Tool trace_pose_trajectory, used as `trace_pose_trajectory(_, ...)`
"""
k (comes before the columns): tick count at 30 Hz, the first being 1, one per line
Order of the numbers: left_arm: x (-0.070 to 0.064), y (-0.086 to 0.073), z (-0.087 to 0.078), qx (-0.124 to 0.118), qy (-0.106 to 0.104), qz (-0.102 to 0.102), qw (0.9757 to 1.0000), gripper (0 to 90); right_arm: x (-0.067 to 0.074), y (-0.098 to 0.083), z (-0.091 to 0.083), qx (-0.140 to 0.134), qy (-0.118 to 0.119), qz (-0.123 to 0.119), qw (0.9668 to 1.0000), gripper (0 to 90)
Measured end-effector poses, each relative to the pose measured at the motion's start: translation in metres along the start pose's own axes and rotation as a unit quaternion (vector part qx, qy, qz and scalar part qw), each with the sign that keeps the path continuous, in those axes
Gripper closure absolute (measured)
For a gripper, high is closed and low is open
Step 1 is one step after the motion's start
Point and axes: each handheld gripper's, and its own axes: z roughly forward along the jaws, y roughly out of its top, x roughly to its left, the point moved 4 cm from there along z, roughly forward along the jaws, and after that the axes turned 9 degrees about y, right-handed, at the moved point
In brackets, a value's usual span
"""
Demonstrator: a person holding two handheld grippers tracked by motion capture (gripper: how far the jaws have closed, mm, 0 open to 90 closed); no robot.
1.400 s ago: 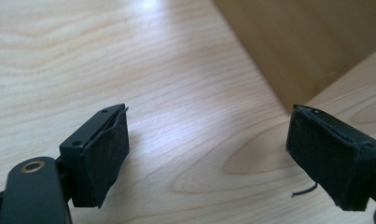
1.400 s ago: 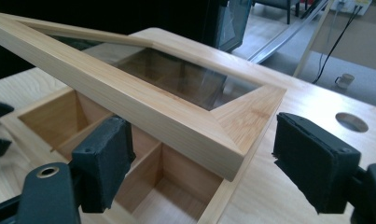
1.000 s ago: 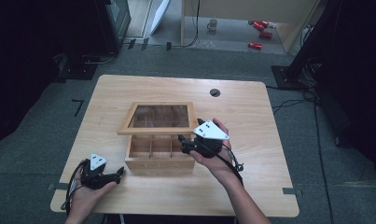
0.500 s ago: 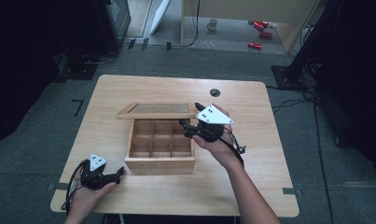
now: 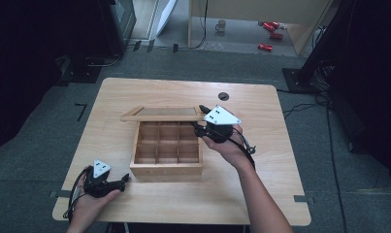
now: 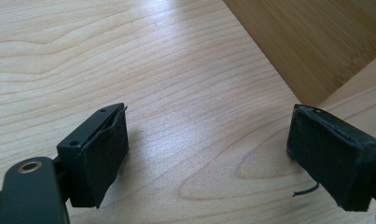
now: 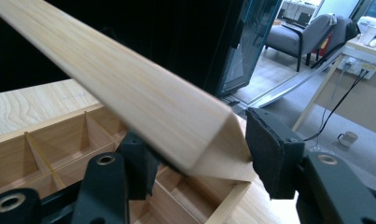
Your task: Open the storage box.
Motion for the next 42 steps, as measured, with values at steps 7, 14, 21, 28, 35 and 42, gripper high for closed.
trace_pose_trajectory(7,0.0,0.0,0.0,0.0,-0.001,0.0,1.0,12.9,-0.007,0.003,0.0,-0.008,0.009,-0.002,0.9999,50.0)
trace_pose_trajectory(14,0.0,0.0,0.0,0.001,-0.002,0.001,1.0,12.9,-0.02,0.008,0.003,-0.029,0.015,0.015,0.9993,52.9)
trace_pose_trajectory(21,0.0,0.0,0.0,0.001,-0.002,0.0,1.0,12.9,-0.034,0.017,0.006,-0.036,0.015,0.025,0.9989,58.0)
trace_pose_trajectory(28,0.0,0.0,0.0,0.001,-0.002,-0.001,1.0,13.0,-0.048,0.024,0.012,-0.041,0.02,0.04,0.9981,61.2)
trace_pose_trajectory(35,0.0,0.0,0.0,0.001,-0.003,-0.001,1.0,13.0,-0.064,0.033,0.019,-0.037,0.027,0.06,0.9971,64.7)
trace_pose_trajectory(42,0.001,0.0,0.0,0.001,-0.004,0.0,1.0,13.0,-0.08,0.041,0.031,-0.033,0.019,0.079,0.9961,66.3)
